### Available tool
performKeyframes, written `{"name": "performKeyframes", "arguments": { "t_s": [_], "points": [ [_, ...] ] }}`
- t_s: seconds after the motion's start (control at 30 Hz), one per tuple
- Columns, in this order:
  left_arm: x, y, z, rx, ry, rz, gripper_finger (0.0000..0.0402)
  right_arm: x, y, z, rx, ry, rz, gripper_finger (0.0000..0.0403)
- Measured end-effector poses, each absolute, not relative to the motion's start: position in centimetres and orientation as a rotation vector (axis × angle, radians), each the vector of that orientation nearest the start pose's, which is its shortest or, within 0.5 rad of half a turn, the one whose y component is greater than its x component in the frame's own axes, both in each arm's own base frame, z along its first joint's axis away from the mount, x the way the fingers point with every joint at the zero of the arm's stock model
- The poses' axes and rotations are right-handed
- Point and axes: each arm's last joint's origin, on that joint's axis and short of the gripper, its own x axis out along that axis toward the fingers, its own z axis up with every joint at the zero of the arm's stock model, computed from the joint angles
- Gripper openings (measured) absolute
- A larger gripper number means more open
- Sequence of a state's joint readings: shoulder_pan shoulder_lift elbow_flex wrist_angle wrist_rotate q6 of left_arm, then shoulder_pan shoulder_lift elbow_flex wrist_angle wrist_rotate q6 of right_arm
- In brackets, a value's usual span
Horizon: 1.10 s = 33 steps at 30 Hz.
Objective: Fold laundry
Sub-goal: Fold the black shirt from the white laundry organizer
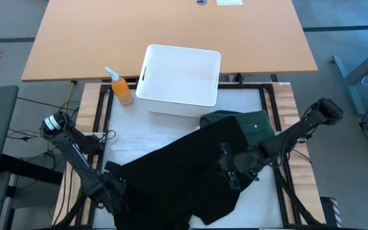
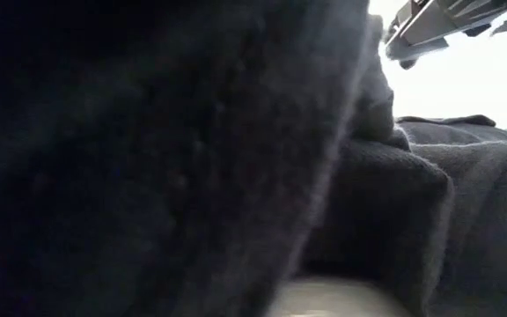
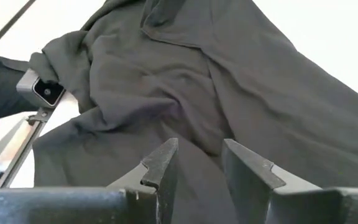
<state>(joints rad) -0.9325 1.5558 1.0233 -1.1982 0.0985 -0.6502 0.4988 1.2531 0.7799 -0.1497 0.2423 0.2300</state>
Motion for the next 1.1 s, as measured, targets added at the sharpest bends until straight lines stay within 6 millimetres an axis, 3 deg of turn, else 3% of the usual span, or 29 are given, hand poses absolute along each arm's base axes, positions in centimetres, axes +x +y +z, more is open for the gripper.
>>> {"name": "performKeyframes", "arguments": {
  "t_s": [0.17,0.37,0.67,0.8,0.97,1.1],
  "points": [
    [13.9,-19.5,19.8,0.312,1.696,-0.118,0.0144,23.5,11.6,23.9,0.008,0.616,0.196,0.0152],
    [13.2,-19.5,18.1,0.219,1.784,-0.185,0.0144,23.4,11.8,23.9,0.006,0.614,0.207,0.0152],
    [13.2,-19.3,18.1,0.278,1.751,-0.156,0.014,23.5,11.8,24.0,0.013,0.6,0.207,0.0152],
    [13.2,-19.3,18.1,0.249,1.749,-0.129,0.0107,23.5,11.9,24.1,0.02,0.596,0.208,0.0152],
    [13.4,-19.7,18.0,0.156,1.747,-0.114,0.0018,23.5,11.9,24.1,0.03,0.594,0.206,0.0152],
    [13.5,-20.0,18.4,0.071,1.797,-0.123,0.0003,24.3,11.9,24.1,0.085,0.55,0.19,0.0152]
  ]
}}
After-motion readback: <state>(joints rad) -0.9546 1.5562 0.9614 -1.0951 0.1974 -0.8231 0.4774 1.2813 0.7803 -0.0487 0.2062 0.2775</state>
